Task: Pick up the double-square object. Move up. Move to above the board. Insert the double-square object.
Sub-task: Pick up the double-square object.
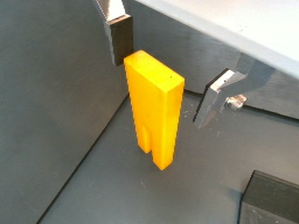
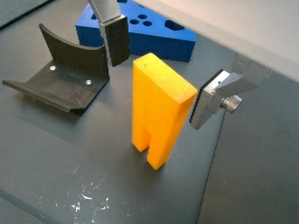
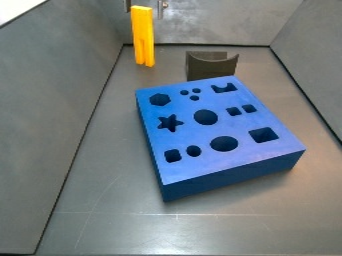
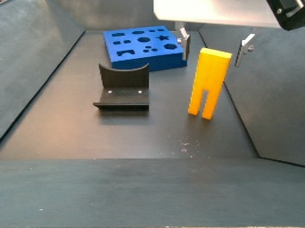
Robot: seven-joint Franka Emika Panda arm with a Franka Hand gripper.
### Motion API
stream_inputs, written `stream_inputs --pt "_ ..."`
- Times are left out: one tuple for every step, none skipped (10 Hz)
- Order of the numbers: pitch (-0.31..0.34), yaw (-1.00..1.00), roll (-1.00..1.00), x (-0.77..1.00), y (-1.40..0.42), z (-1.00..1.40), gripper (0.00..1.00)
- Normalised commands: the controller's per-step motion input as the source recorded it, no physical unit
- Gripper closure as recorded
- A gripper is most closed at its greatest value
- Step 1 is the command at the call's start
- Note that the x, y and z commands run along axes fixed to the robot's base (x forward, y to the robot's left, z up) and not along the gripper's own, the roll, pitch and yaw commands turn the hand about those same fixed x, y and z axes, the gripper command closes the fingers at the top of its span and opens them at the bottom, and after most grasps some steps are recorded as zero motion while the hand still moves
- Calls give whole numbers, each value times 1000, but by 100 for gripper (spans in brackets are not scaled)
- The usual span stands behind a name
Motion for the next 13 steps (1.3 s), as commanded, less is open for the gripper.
stream_inputs --pt "0 0 44 0 0 -189 0" --pt "-40 0 30 -94 0 -574 0" --pt "-7 0 14 -51 0 -431 0" --pt "0 0 -44 0 31 0 0" --pt "0 0 4 0 0 0 0" --pt "0 0 0 0 0 0 100" --pt "0 0 0 0 0 0 100" --pt "0 0 0 0 0 0 100" --pt "0 0 0 0 0 0 100" --pt "0 0 0 0 0 0 100" --pt "0 0 0 0 0 0 100" --pt "0 0 0 0 0 0 100" --pt "0 0 0 0 0 0 100"
